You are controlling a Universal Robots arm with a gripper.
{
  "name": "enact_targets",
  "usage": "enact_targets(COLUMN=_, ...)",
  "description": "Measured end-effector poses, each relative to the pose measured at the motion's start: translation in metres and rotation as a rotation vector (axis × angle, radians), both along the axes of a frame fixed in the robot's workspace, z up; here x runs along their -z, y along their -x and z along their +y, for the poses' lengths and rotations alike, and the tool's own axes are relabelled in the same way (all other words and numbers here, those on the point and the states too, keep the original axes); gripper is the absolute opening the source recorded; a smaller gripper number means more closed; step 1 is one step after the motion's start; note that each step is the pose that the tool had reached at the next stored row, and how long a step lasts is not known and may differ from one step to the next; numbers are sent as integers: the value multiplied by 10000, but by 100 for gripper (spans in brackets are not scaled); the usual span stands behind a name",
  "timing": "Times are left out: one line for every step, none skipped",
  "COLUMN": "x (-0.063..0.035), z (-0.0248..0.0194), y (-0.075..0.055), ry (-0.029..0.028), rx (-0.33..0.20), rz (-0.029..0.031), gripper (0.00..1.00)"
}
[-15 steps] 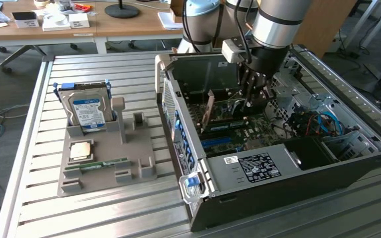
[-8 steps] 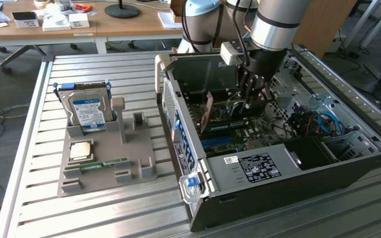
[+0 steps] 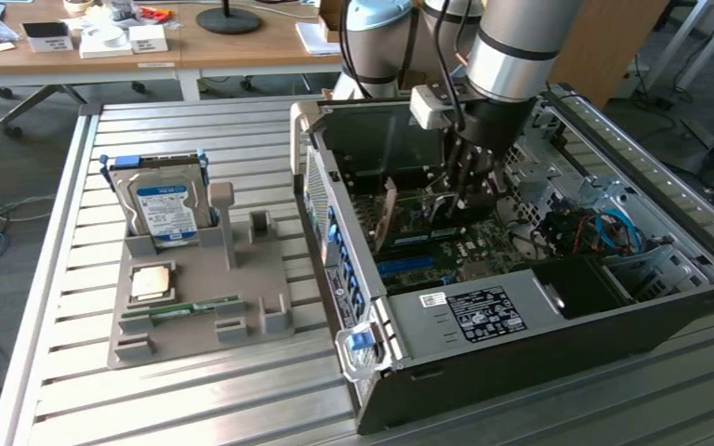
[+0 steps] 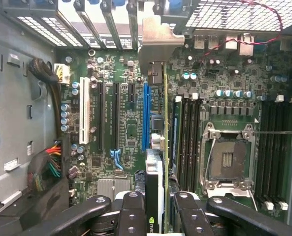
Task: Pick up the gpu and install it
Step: 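Insert the gpu into the slot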
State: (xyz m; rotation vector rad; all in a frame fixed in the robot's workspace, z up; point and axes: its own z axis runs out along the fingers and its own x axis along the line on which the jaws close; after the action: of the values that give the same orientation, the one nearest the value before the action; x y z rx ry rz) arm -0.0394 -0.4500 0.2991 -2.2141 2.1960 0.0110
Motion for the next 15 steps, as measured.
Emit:
enact_targets(x=10, z=-6, y=7, ry=0, rx=0, rz=0, gripper=27)
enact_targets(x=21, z=-10, y=13, ry=-1, rx=-1, rz=0, gripper=27)
enact_targets(x=32, z=-14, y=19, ry=-1, rx=-1, rz=0, gripper=27)
enact_targets(x=44, z=-16, y=24, ry=-2, rx=-1, rz=0, gripper=27)
enact_targets(x=56, z=-17, y=30, ry=-1, rx=-1, rz=0, gripper=27)
enact_targets(x=70, z=-18, y=36, ry=-1, rx=-1, rz=0, gripper=27)
enact_targets(x=85, z=-19, y=43, ry=-1, rx=-2, rz=0, gripper=27)
enact_targets(x=99, z=-19, y=49, ry=-1, rx=-2, rz=0, gripper=27)
enact_targets(x=112, z=-19, y=56, ry=-1, rx=-1, rz=0, gripper=27)
enact_targets(x=122, z=-19, y=61, ry=-2, rx=-1, rz=0, gripper=27)
enact_targets(x=125, z=-19, y=61, ry=0, rx=-2, rz=1, gripper=27)
enact_targets(x=125, z=-20, y=61, ry=1, rx=-3, rz=1, gripper=27)
enact_targets(x=125, z=-20, y=62, ry=2, rx=-3, rz=1, gripper=27)
enact_targets(x=126, z=-20, y=63, ry=1, rx=-3, rz=1, gripper=27)
enact_targets(x=129, z=-19, y=63, ry=-1, rx=-2, rz=0, gripper=27)
